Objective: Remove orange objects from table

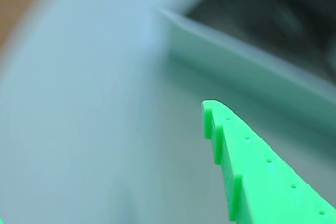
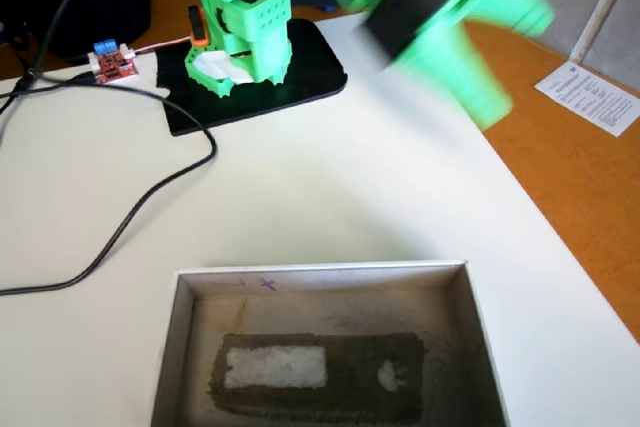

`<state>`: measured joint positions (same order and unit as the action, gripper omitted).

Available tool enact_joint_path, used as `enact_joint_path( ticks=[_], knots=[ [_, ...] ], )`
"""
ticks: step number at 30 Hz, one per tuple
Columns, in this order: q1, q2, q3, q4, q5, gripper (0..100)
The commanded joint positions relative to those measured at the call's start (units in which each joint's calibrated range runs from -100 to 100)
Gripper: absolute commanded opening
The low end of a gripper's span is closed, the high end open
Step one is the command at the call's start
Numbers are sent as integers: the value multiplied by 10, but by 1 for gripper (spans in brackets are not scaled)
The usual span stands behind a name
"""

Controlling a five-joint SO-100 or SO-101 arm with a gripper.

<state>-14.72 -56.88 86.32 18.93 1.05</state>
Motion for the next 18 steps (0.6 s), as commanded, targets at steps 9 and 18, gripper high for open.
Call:
enact_joint_path(
  ticks=[9,18],
  knots=[
    [160,-417,133,574,-142,47],
    [177,-417,133,570,-182,47]
  ],
)
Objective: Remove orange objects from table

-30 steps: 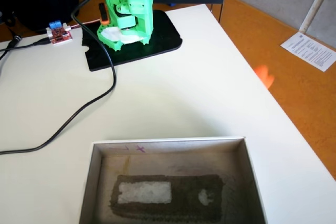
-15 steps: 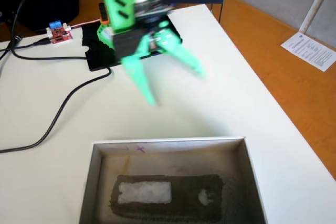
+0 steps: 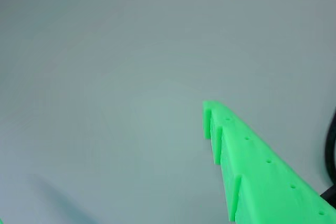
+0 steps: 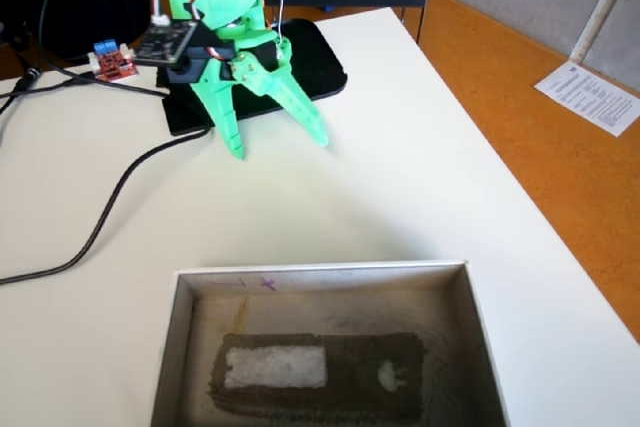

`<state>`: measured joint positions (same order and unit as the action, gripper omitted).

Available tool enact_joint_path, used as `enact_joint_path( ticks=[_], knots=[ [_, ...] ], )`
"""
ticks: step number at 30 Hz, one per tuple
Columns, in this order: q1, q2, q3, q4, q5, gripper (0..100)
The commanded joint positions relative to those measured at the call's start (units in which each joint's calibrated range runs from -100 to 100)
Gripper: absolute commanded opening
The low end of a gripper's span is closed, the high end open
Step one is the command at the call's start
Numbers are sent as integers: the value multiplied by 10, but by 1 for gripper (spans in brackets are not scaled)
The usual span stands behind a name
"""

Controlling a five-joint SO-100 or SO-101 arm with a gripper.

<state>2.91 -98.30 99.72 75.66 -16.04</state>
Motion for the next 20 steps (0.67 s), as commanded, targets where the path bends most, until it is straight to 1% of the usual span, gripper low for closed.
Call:
enact_joint_path(
  ticks=[1,20],
  knots=[
    [-4,-3,-1,3,-11,47],
    [-95,-3,-1,3,-11,47]
  ],
)
